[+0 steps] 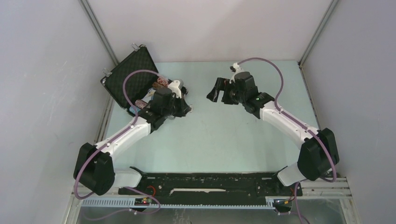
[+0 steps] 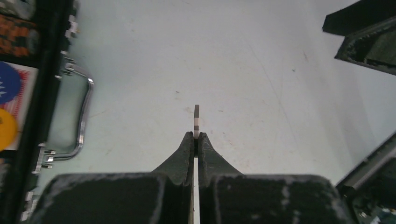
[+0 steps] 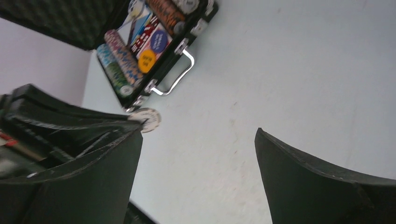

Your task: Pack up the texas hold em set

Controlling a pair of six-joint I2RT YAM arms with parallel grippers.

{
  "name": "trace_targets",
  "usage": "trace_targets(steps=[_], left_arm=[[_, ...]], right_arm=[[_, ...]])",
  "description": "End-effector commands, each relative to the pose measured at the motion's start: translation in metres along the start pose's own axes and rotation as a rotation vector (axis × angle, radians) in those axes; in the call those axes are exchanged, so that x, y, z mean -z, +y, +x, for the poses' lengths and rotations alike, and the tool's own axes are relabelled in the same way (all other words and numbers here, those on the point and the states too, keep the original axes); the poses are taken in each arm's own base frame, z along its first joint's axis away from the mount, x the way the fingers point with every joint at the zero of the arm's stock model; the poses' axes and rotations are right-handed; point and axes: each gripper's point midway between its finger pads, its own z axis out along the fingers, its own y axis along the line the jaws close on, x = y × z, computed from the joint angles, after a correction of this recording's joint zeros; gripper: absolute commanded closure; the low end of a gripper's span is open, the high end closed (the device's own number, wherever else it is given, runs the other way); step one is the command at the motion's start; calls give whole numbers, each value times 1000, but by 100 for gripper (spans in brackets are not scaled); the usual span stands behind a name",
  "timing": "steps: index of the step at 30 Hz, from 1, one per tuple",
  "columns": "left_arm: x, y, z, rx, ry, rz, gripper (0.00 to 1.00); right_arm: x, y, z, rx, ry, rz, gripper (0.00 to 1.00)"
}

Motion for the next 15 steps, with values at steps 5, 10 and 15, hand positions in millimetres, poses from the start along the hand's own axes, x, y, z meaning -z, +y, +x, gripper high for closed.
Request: trace_targets(steps=[5,10,15], left_arm=[[8,45,-52,-89,-89,-214,100],[-10,83,-52,-70,-39,-316,100],[-18,98,-63,-92,-19,-360,100]], right_arm=[[-36,-24,-41,347,-226,28,0],[-63,-44,-22,403,-203,11,0],[-51,-52,-35,332,-241,10,0]])
